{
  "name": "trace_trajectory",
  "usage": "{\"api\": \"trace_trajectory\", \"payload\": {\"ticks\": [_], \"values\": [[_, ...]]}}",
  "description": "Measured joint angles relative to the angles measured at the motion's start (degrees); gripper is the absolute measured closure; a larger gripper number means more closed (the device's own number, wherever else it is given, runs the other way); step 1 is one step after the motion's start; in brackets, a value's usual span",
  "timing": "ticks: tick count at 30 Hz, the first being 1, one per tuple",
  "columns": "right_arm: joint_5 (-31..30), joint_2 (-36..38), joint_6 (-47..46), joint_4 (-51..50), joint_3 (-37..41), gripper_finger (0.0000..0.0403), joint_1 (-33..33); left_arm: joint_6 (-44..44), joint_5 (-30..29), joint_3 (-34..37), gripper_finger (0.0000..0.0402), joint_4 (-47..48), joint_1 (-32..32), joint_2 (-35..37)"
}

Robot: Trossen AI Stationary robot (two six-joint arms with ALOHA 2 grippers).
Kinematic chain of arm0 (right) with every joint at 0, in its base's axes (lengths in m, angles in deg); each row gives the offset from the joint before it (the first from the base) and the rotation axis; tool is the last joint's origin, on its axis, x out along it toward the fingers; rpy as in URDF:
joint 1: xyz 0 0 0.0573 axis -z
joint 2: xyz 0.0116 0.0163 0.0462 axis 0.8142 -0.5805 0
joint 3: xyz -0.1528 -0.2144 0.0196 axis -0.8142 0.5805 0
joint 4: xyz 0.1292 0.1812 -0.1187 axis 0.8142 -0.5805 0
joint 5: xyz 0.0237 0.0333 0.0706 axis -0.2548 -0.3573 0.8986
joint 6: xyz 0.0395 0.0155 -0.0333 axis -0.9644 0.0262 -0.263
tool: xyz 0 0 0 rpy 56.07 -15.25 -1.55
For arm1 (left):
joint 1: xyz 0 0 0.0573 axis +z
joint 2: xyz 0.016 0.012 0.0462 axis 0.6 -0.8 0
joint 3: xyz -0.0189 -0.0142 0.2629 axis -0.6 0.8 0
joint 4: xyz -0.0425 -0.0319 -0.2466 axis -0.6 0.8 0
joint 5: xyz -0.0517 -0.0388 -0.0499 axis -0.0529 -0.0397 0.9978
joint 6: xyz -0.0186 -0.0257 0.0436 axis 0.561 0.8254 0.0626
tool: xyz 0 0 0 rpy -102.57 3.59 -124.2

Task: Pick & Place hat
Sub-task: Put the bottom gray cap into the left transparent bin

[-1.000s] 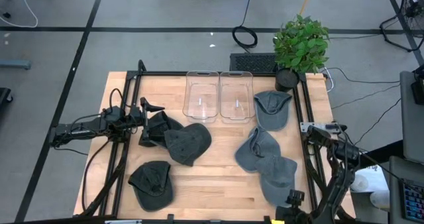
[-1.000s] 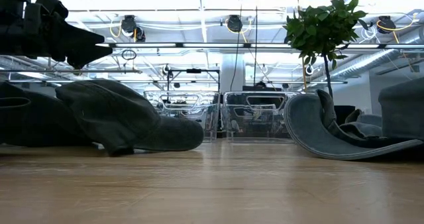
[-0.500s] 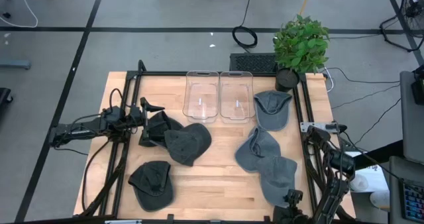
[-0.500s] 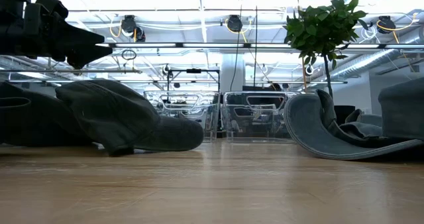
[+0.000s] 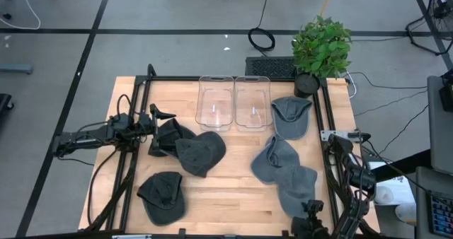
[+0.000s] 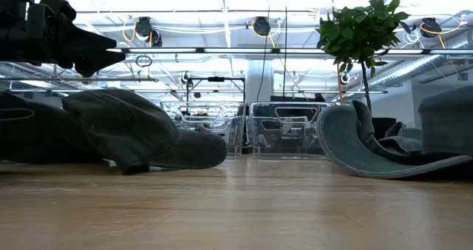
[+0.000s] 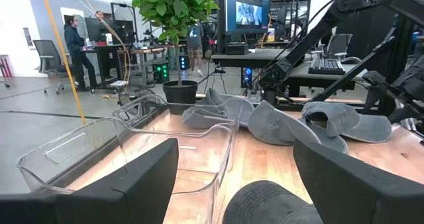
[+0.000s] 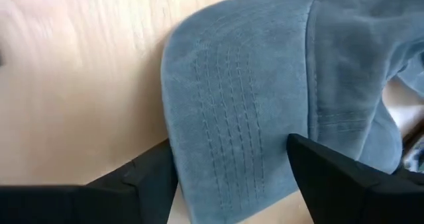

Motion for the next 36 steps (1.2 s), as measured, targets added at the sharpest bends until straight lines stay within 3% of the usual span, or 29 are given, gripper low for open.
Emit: {"api": "trace_trajectory", "payload": {"ticks": [5, 16, 25, 36], "values": [[-2.2, -0.7, -2.1, 0.4, 0.0, 0.0188, -0.7, 0.0, 0.0, 0.0, 0.0096, 0.0, 0.0, 0.0], [-3.6, -0.1, -1.5, -2.5, -3.3, 0.0383, -0.6, 0.0, 0.0, 0.0, 0.0096, 0.0, 0.0, 0.0], [-3.8, 0.3, 5.0, -1.4, -4.8, 0.04, -0.1, 0.0, 0.0, 0.0, 0.0096, 0.0, 0.0, 0.0], [-5.0, 7.1, 12.5, -0.2, -4.8, 0.0403, 0.3, 0.0, 0.0, 0.0, 0.0096, 0.0, 0.0, 0.0]]}}
